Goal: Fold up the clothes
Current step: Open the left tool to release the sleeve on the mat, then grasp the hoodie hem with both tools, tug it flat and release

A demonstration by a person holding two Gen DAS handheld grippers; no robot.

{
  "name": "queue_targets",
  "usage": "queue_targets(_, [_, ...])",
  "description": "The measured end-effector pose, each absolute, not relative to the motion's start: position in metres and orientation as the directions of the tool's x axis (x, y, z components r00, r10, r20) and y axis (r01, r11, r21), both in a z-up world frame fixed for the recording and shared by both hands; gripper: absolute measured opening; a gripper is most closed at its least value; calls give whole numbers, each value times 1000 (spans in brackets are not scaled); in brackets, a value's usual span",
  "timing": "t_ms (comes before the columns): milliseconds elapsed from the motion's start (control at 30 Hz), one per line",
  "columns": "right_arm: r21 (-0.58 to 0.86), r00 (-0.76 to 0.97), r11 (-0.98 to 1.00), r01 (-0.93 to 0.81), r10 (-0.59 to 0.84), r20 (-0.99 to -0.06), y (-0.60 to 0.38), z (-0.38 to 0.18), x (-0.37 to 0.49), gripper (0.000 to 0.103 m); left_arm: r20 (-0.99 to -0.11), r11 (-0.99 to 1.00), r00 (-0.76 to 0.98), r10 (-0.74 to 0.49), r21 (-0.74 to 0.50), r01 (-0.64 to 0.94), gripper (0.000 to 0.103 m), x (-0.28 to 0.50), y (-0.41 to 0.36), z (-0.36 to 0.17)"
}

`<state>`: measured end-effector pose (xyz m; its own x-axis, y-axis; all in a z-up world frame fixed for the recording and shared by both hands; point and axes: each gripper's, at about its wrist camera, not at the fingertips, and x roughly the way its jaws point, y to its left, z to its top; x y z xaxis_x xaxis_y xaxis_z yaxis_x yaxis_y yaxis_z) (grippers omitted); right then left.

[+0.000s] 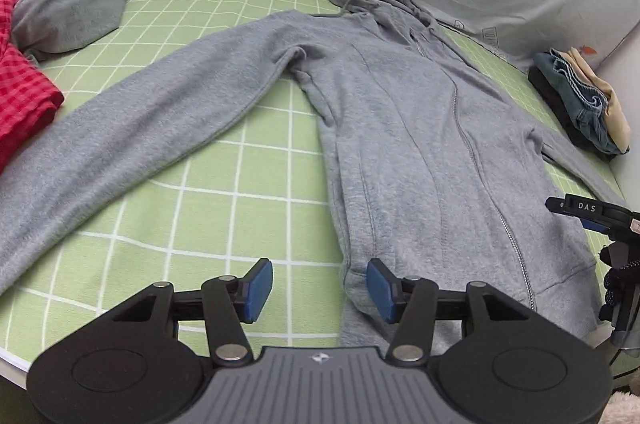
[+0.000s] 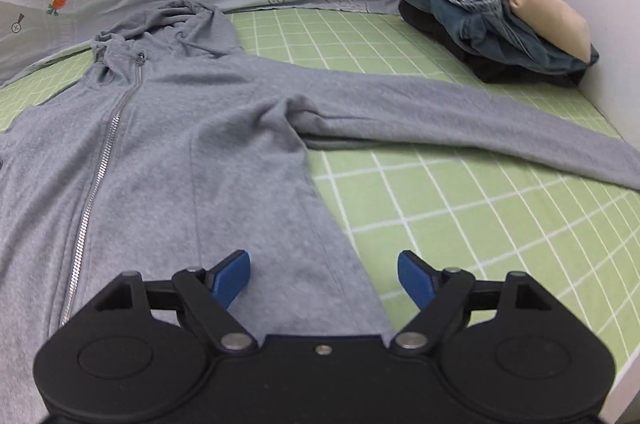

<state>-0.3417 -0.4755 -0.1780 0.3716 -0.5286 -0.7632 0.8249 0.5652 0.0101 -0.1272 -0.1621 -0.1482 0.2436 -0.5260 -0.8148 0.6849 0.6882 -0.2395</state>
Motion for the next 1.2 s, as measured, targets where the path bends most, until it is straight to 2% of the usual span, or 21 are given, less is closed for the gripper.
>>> queue_targets(33, [42, 385, 557, 829, -515, -766, -476, -180, -354, 80, -816, 690, 248, -522, -233, 685, 51, -133, -165, -150])
queue_targets(67, [54, 399, 564, 824, -509, -762, -474, -180, -362, 73, -815, 696, 251, -522, -237, 678, 51, -137, -166, -151])
queue_targets(100, [57, 414, 578, 814, -508, -756, -471, -180, -367, 65, -813, 701, 248, -527, -251, 667, 43, -139, -165, -152])
queue_targets(133, [58, 425, 593, 803, -502, -753, -469, -179, -369, 42, -808, 700, 230, -542, -282, 657, 23, -140, -163, -152])
queue_targets(167, [57, 435, 609, 791, -494, -753, -467, -178, -370, 21, -806, 700, 214, -552, -309, 644, 13, -140, -162, -153])
queue_targets(233, [56, 453, 639, 767, -478, -752, -463, -177, -371, 15, -806, 720, 222, -549, -321, 615, 11, -143, -161, -154])
queue_targets(367, [54, 489, 697, 715, -444, -751, -456, -174, -373, 15, -808, 731, 259, -530, -279, 622, 11, -150, -163, -149])
queue_targets(400, [56, 490, 700, 712, -438, -753, -456, -174, -374, 17, -809, 735, 269, -523, -269, 622, 18, -150, -162, -148])
queue_targets(433, [60, 488, 697, 714, -435, -757, -458, -174, -375, 24, -812, 747, 284, -509, -253, 614, 33, -151, -161, -147])
queue_targets(467, [64, 486, 695, 716, -431, -760, -460, -174, -376, 32, -815, 758, 299, -497, -240, 607, 40, -152, -159, -147])
queue_targets(500, [67, 484, 693, 718, -427, -764, -462, -174, -378, 34, -815, 764, 306, -492, -236, 601, 50, -153, -156, -148])
queue_targets(667, [127, 515, 716, 687, -355, -780, -468, -171, -390, 33, -805, 701, 182, -566, -353, 620, 50, -160, -152, -156])
queue_targets(800, [128, 525, 739, 661, -334, -783, -465, -171, -395, 31, -800, 733, 288, -526, -255, 630, 48, -181, -162, -159])
queue_targets(867, [119, 527, 752, 649, -331, -783, -463, -171, -394, 18, -806, 768, 320, -498, -239, 594, 27, -183, -162, -159])
queue_targets(900, [119, 530, 758, 642, -326, -783, -461, -170, -394, 16, -812, 784, 324, -485, -241, 572, 10, -183, -162, -159])
queue_targets(1033, [95, 507, 767, 634, -320, -800, -454, -167, -397, 11, -852, 816, 310, -421, -207, 540, 9, -189, -160, -154])
queue_targets(1200, [90, 470, 773, 628, -284, -836, -451, -161, -401, 13, -896, 852, 289, -337, -160, 498, 10, -191, -160, -142])
